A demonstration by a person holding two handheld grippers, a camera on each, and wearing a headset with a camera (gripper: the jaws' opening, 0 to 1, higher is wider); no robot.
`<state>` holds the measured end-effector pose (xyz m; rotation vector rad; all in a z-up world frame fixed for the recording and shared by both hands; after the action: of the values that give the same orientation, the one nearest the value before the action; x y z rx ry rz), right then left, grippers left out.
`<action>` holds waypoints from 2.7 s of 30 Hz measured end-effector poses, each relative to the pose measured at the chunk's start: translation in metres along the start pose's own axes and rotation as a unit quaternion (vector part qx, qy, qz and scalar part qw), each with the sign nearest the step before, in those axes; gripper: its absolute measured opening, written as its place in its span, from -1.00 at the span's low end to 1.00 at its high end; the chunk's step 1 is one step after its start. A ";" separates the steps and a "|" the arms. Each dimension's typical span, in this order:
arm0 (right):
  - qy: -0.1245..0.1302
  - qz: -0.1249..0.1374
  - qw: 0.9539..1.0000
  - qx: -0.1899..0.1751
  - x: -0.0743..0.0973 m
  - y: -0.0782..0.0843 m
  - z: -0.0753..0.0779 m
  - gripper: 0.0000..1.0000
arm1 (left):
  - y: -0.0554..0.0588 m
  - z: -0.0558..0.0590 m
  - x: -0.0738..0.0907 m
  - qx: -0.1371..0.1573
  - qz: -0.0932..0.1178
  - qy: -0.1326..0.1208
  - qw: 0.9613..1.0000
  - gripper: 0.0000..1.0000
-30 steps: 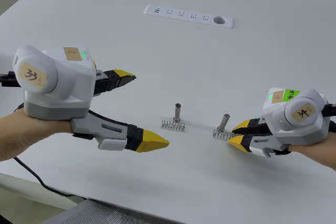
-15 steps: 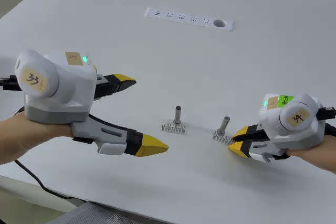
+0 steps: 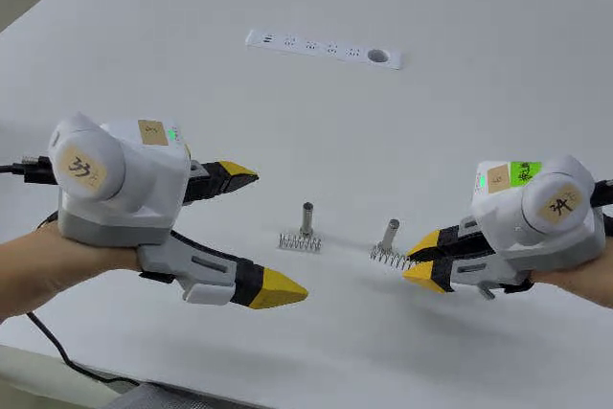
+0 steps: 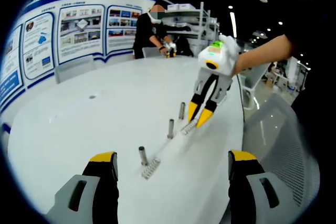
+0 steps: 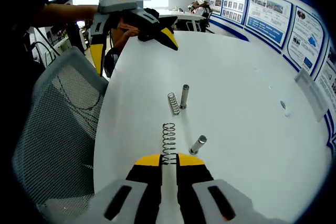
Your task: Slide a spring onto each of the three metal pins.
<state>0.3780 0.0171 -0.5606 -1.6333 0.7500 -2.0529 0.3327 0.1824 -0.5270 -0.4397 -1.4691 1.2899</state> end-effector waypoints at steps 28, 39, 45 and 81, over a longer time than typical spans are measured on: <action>-0.034 0.032 0.993 0.105 0.030 -0.064 -0.037 -0.79 | -0.020 0.034 -0.023 -0.062 0.013 0.089 0.994 -0.31; -0.039 0.037 0.992 0.111 0.032 -0.065 -0.041 -0.79 | -0.025 0.043 -0.027 -0.075 0.020 0.111 0.991 -0.57; -0.043 0.040 0.992 0.113 0.032 -0.066 -0.042 -0.79 | -0.024 0.043 -0.028 -0.078 0.011 0.113 0.990 -0.72; -0.086 0.114 0.989 0.038 0.047 -0.081 -0.051 -0.77 | -0.026 0.053 -0.019 -0.129 0.012 0.135 0.982 -0.81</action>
<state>0.3191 0.0588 -0.4821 -1.5799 0.7505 -1.7367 0.3027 0.1329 -0.5041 -0.7742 -1.4055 1.0159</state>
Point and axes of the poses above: the centre of the closed fingertips' face, and the gripper's own axes: x roughly backward along the fingers, z roughly to its right, y roughly out of its underside, the point moved 5 cm from there along x, roughly backward along the fingers, and after that the axes turned 10 degrees about y, right-handed, at the moved point
